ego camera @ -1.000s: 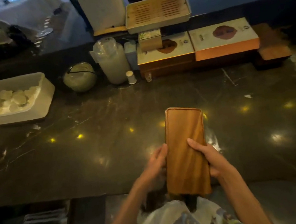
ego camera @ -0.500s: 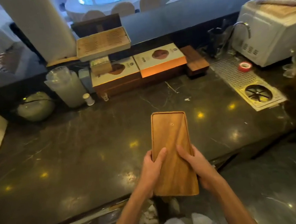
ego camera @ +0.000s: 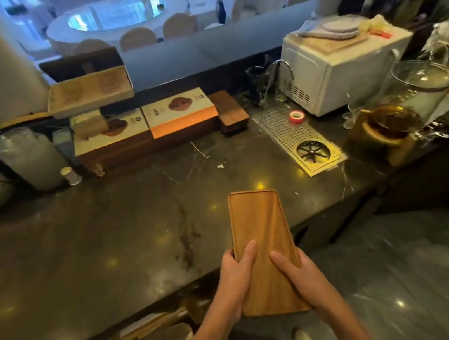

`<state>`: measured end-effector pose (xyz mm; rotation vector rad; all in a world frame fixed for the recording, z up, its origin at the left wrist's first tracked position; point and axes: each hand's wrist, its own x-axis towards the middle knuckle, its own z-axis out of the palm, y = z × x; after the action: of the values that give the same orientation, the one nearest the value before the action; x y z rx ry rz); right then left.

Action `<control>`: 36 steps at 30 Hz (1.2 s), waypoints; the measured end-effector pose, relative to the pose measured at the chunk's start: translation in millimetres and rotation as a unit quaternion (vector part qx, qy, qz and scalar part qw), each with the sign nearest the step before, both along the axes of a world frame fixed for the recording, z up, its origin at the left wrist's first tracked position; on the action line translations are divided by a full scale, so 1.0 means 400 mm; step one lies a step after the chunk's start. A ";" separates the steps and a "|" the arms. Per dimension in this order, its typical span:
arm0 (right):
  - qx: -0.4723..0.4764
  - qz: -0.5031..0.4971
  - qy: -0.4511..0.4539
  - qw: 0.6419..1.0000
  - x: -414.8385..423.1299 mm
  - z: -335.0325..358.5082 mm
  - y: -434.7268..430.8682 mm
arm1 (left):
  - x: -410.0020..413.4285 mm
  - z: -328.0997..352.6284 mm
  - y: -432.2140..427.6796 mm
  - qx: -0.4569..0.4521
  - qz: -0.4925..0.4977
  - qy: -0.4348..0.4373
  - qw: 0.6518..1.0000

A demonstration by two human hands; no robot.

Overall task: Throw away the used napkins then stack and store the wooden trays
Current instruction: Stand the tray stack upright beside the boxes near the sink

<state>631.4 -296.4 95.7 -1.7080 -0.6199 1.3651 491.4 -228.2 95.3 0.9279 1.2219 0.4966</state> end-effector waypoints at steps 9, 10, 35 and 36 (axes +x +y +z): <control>0.037 0.029 -0.018 0.999 0.343 -0.010 0.058 | 0.314 -0.009 0.021 -0.008 0.023 -0.028 0.999; 0.037 0.026 -0.012 0.999 0.368 -0.008 0.064 | 0.338 -0.006 0.025 -0.019 0.031 -0.034 0.999; 0.099 0.102 -0.091 0.986 0.689 -0.006 0.857 | 0.666 0.019 0.676 0.069 0.113 -0.053 0.990; 0.104 0.114 -0.086 0.984 0.699 -0.007 0.892 | 0.678 0.023 0.705 0.076 0.126 -0.051 0.988</control>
<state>911.0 60.3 92.9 -1.6328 -1.0457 1.2646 762.8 53.6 104.3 0.8694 1.2256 0.8386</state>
